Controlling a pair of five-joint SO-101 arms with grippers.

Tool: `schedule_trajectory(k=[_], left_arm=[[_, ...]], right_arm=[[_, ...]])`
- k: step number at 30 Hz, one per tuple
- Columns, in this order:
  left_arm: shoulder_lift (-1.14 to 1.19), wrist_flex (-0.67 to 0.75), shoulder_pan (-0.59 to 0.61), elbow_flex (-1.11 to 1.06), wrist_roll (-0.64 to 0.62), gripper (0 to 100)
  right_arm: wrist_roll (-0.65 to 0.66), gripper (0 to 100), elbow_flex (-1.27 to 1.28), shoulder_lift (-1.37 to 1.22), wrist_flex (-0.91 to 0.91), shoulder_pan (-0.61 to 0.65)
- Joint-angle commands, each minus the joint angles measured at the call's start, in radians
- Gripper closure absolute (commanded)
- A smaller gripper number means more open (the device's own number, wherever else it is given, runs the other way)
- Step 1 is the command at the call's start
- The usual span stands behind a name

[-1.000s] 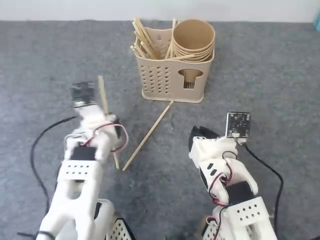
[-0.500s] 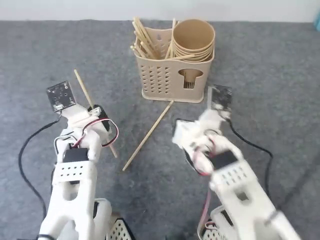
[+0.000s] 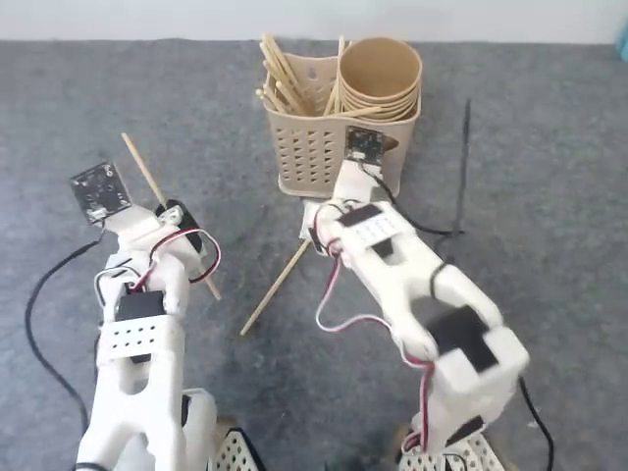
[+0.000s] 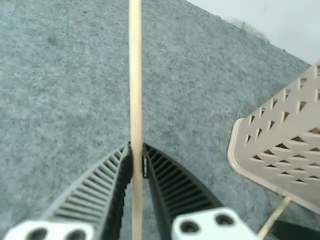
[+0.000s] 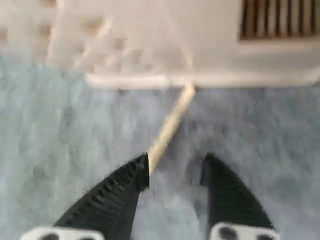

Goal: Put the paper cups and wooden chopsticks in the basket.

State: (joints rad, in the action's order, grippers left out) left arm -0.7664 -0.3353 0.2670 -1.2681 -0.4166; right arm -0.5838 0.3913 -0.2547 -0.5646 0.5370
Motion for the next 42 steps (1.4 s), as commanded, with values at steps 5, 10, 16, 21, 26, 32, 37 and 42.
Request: schedule_trajectory(k=[5, 10, 16, 21, 26, 32, 37, 42], left_arm=[[-0.037, 0.037, 0.003, 0.012, -0.008, 99], [-0.037, 0.037, 0.002, 0.012, -0.008, 99], [-0.037, 0.034, 0.002, 0.01, -0.005, 99], [-0.037, 0.035, 0.0, 0.004, -0.005, 99], [-0.037, 0.035, 0.0, 0.001, -0.005, 99], [-0.037, 0.035, 0.0, 0.001, -0.005, 99], [-0.037, 0.035, 0.0, -0.001, -0.003, 99], [-0.037, 0.035, 0.0, -0.001, -0.003, 99]], right_arm=[[-0.011, 88.8, -0.172, -0.044, 0.022, -0.027], [-0.052, 88.9, -0.195, -0.094, 0.012, -0.062], [-0.066, 89.0, -0.198, -0.099, -0.051, -0.07], [-0.066, 89.0, -0.199, -0.104, -0.077, -0.068], [-0.066, 89.1, -0.196, -0.11, -0.077, -0.068], [-0.066, 99.1, -0.19, -0.111, -0.09, -0.068], [-0.071, 99.1, -0.193, -0.099, -0.211, -0.064], [-0.072, 99.1, -0.186, -0.036, -0.372, -0.028]])
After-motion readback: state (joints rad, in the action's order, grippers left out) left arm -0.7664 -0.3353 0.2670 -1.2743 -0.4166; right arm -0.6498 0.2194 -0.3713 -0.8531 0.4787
